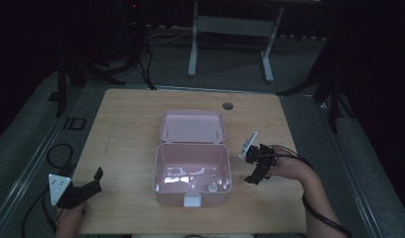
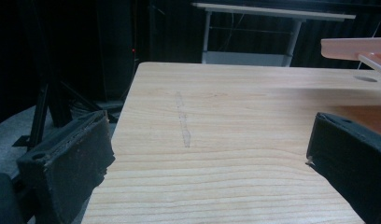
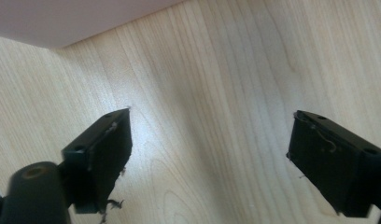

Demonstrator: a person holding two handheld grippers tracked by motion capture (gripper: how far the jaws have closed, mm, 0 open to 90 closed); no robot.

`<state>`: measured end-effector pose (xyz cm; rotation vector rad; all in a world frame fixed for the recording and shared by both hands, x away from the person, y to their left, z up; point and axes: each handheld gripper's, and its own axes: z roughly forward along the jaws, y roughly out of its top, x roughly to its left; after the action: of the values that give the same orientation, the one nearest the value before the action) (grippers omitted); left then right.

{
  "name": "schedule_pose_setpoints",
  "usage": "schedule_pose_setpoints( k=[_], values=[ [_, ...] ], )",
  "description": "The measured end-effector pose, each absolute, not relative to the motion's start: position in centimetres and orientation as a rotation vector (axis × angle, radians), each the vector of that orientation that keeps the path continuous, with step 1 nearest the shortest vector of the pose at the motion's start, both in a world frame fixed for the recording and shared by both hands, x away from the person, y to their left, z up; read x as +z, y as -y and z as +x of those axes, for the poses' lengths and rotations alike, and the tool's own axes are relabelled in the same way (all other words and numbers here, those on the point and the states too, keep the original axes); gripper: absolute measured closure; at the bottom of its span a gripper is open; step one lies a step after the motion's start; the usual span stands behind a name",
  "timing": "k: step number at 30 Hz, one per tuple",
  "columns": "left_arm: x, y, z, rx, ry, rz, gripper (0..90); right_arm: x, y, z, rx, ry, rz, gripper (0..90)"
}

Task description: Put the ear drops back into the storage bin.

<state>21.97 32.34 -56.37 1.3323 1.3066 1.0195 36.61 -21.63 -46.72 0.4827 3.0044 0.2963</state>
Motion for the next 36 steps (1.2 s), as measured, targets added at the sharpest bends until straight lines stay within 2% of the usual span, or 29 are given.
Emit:
schedule_pose_setpoints(
  k=[13,36],
  values=[
    [-56.4,-32.3,22.0,1.019,-1.308,1.332,0.5,-48.5,25.3,36.5,0.387,-2.716,0.680,12.2],
    [-56.4,-32.4,22.0,1.017,-1.311,1.331,0.5,-52.0,31.5,35.6,0.780,-2.199,1.222,12.2]
  ],
)
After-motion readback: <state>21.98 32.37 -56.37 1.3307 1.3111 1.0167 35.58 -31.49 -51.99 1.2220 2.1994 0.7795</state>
